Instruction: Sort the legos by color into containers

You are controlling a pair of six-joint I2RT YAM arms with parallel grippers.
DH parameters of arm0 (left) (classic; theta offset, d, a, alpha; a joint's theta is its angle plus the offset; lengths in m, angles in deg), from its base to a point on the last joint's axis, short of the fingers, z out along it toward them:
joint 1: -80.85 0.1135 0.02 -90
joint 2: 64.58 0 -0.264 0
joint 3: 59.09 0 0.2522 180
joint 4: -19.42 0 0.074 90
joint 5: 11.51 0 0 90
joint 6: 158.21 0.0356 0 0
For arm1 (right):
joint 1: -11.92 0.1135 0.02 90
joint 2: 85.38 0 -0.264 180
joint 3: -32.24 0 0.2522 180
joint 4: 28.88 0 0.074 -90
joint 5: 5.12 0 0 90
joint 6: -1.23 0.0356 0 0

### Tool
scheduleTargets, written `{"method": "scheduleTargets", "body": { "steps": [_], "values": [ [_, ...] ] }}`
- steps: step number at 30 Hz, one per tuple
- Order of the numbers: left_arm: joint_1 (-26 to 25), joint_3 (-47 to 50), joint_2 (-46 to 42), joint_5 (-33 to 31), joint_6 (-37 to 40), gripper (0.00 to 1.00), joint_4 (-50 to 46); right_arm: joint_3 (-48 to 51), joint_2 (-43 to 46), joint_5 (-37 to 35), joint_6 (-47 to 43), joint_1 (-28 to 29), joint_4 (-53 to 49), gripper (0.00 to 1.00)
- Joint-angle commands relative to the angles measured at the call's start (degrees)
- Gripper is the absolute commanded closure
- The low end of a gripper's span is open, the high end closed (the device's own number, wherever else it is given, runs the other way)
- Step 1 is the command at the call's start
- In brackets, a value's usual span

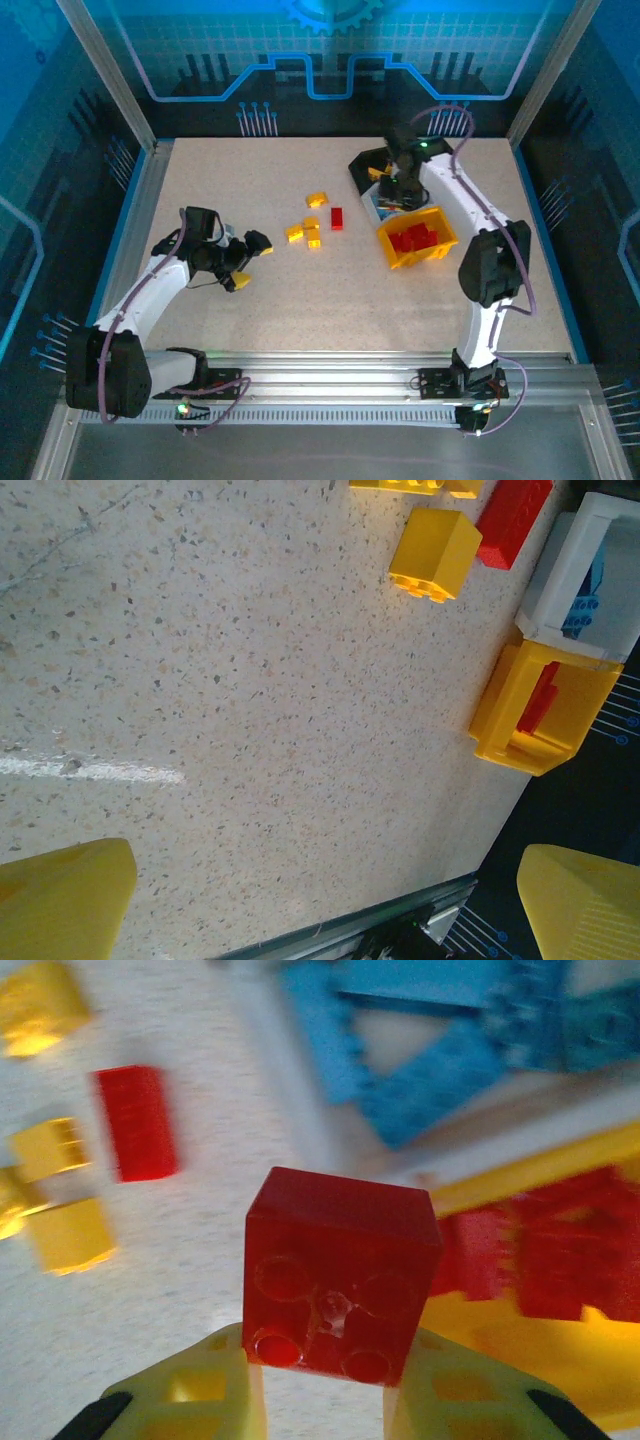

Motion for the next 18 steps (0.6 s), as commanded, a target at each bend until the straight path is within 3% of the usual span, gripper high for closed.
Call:
{"method": "scheduleTargets", "body": {
  "steps": [1,6,12,18],
  "values": [
    [0.6,1.28,0.28,1.9,-0.43,0.01,0.63,7.97,3.95,-0.07,-0.43,-3.92,1.06,0.73],
    [0.57,1.4,1.33,2.34,-0.25,0.01,1.51,17.9,7.5,0.2,-0.62,-8.13,4.36,0.73],
    [0.58,-1.14,4.64,3.11,0.72,0.01,1.37,20.38,7.84,0.36,-0.27,-8.91,5.2,0.72],
    [0.56,-3.01,5.91,3.21,2.02,0.01,0.31,19.24,7.21,-0.21,0.08,-8.94,4.33,0.57]
  ]
}}
